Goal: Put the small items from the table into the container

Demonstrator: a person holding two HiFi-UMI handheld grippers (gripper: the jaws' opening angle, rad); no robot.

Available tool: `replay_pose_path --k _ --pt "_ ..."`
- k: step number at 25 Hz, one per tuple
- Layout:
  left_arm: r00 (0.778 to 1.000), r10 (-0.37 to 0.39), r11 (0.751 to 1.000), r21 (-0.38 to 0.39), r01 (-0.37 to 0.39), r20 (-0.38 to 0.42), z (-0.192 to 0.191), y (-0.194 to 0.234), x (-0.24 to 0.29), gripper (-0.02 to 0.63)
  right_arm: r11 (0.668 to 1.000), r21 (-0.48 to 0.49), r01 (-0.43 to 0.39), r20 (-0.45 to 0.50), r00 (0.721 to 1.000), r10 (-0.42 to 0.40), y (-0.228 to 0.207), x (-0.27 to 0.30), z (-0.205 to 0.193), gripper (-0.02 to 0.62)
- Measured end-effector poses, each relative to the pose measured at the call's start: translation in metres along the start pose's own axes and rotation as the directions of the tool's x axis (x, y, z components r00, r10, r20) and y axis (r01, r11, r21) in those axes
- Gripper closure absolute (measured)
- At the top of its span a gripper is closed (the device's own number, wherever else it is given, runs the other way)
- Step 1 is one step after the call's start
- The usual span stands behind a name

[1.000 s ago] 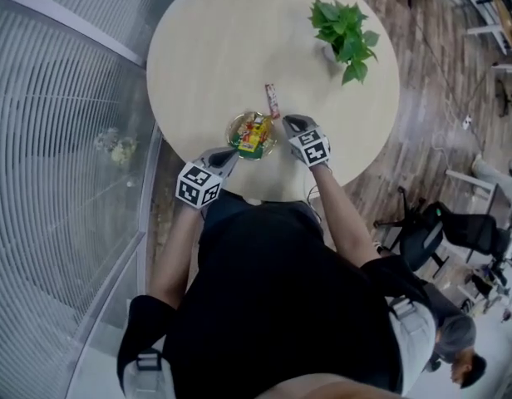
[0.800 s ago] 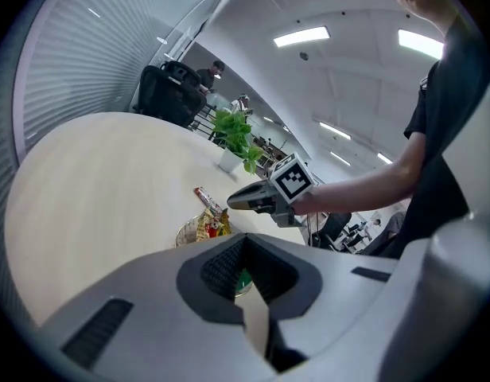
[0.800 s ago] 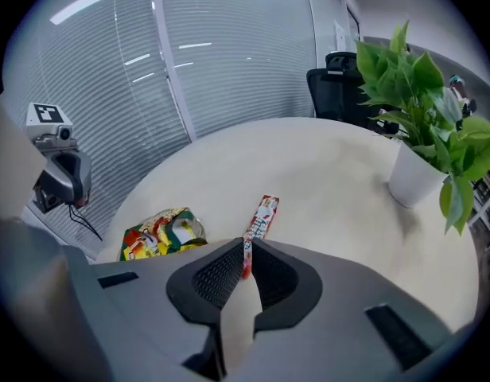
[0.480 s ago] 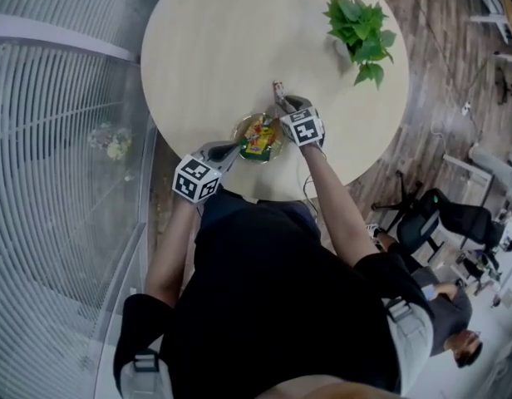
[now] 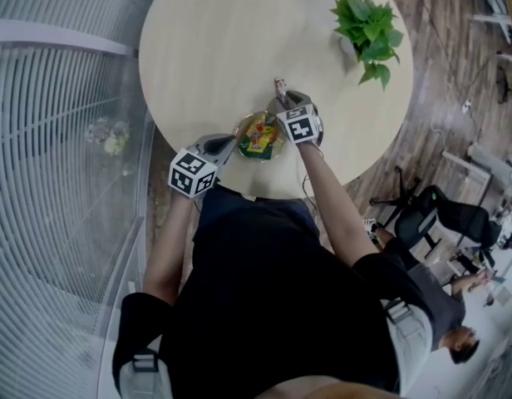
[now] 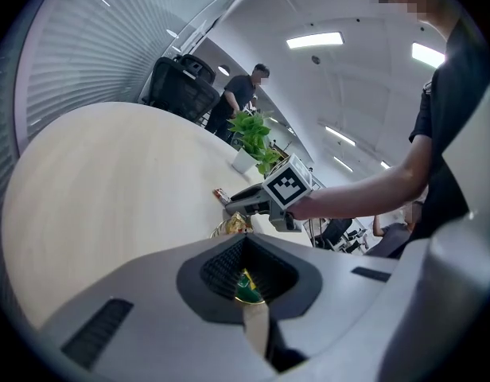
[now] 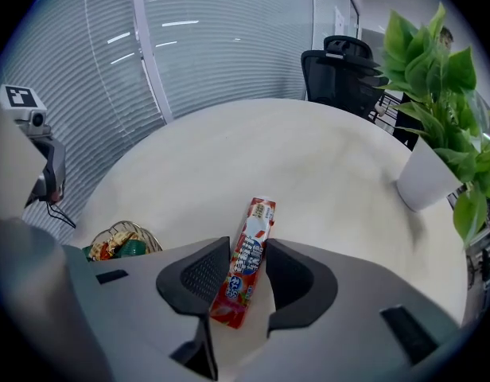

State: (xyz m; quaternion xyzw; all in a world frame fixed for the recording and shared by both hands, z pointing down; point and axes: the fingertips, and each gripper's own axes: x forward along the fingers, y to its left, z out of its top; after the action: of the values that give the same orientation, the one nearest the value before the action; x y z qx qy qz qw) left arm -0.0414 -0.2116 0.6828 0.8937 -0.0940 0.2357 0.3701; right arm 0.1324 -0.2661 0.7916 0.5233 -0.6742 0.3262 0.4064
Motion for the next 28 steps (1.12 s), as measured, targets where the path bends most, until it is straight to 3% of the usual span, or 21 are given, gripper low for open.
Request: replay_pose_path --k 18,28 --pt "0.999 0.033 0.999 0.033 -0.033 0.007 -0.007 -0.021 -0.008 0.606 0.998 -0.056 -0.005 0.065 0.998 0.009 0.001 -0.028 0.006 0.476" --pt "0.998 0.054 0.993 0.099 -0.057 0.033 -0.01 -0.074 0.005 0.606 0.998 -0.057 -0.005 0.103 0.995 0.011 -0.004 -0.078 -0.041 0.476"
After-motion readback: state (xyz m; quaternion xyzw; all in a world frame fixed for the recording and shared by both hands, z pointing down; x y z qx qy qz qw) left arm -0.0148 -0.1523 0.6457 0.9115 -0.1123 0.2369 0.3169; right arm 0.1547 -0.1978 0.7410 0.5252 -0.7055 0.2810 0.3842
